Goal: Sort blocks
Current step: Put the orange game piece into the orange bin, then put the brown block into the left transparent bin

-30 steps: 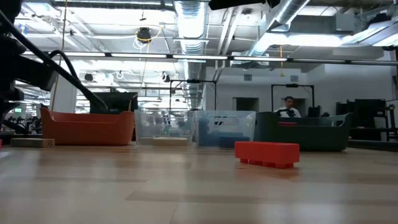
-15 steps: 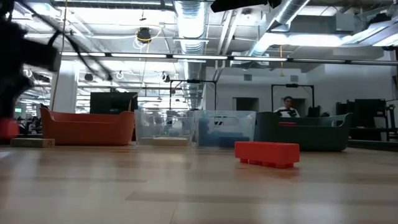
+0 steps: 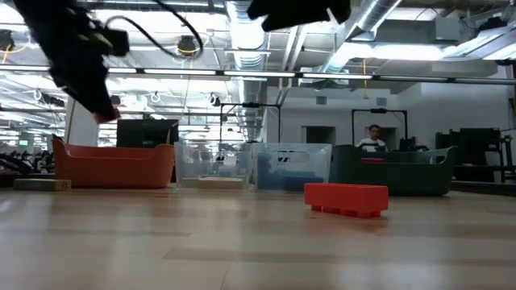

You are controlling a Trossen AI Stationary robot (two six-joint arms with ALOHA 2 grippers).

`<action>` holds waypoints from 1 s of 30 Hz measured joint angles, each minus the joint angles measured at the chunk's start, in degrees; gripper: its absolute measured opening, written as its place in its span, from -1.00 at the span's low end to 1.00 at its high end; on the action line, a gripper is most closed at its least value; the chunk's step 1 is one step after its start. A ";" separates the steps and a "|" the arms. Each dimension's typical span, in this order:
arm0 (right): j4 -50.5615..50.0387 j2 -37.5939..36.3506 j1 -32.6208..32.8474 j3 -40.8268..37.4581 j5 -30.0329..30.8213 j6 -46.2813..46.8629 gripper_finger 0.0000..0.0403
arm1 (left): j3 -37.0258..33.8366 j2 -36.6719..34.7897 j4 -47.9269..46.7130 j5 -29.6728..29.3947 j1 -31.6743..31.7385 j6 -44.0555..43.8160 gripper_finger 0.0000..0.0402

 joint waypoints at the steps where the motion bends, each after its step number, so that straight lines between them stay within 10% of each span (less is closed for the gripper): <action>1: 0.60 0.00 -0.24 0.00 -0.64 -0.62 0.04 | 0.00 0.04 -0.07 1.21 3.16 2.08 -0.35; 15: 3.89 -0.11 -0.66 0.04 -1.95 -4.19 0.04 | 0.02 7.13 -5.99 13.13 32.70 22.30 -0.31; 30: 3.45 -0.11 -0.12 0.04 -2.00 -4.18 0.04 | 4.29 4.35 -6.07 14.58 29.11 31.38 0.30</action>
